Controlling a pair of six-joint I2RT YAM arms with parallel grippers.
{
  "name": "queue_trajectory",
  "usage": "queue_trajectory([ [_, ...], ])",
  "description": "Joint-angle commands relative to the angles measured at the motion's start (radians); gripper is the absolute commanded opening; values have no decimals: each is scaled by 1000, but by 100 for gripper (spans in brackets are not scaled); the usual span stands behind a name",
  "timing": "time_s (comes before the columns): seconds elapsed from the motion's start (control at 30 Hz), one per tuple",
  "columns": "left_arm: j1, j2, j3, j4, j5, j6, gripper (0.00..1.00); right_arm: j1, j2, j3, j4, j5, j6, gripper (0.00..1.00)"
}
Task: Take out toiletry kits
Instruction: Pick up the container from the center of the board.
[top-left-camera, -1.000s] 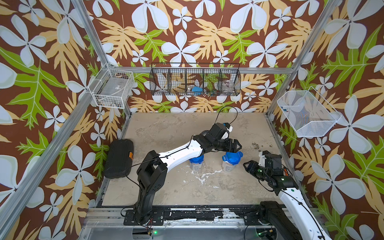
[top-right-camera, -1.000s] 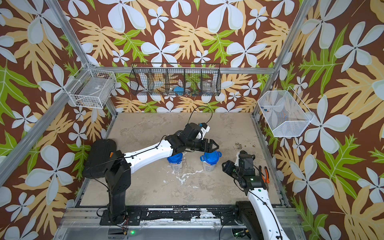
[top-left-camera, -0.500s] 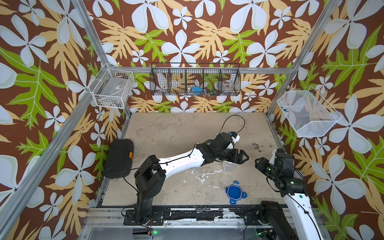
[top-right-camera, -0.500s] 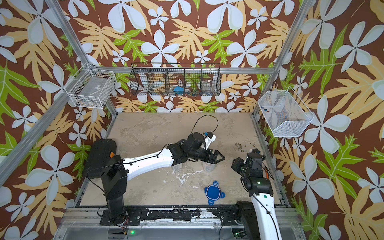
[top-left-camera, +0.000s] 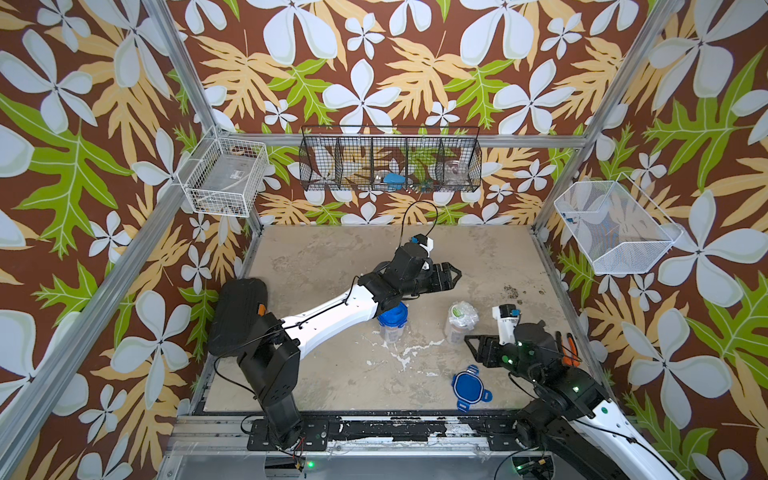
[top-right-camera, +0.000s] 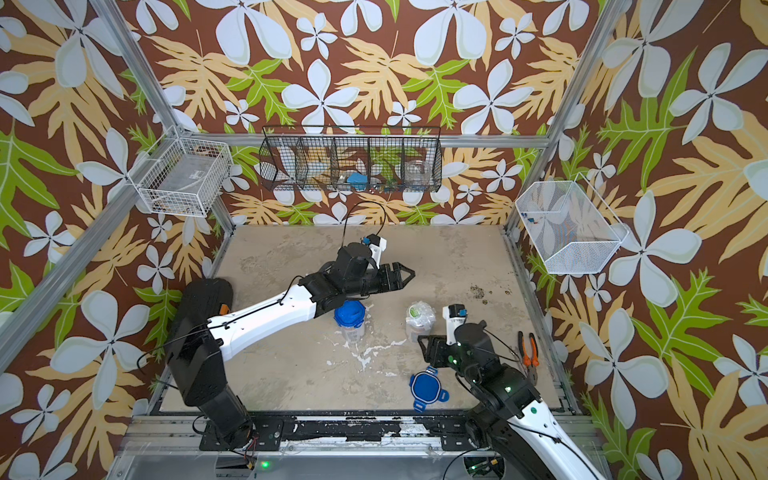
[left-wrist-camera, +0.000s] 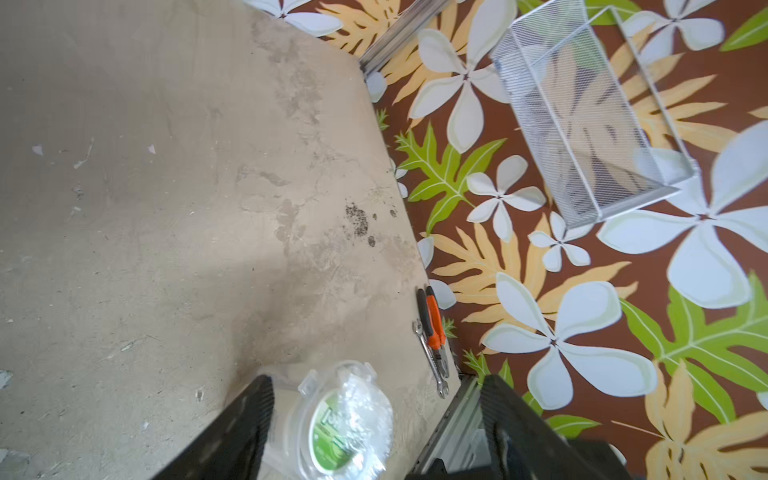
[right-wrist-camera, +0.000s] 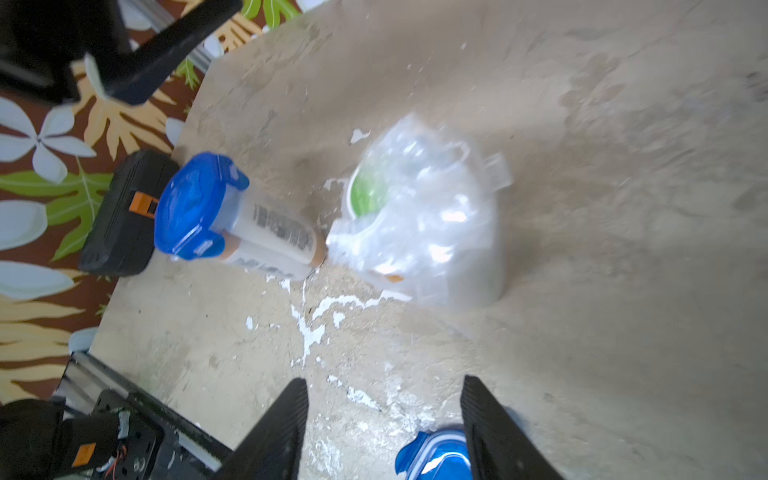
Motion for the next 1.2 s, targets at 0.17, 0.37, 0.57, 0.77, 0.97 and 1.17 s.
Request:
queue_trajectory([
  [0.17,21,145,31,-27,77,-14,77,251,-72,-194,278,509,116,87],
  [0.37,29,244,57,30,144,-27,77,251,-51,-268,432,521,-9,100],
  [0.57,32,296,52,82,181,-73,77,224,61,-293,631,536,-105,100],
  [0.77,32,320,34,125,217,-99,77,118,226,-311,797,426,-157,95],
  [0.97,32,324,3,164,249,-121,77,117,289,-309,875,407,-192,88],
  [1.17,32,318,-20,178,269,-127,77,116,341,-297,898,400,-212,78],
])
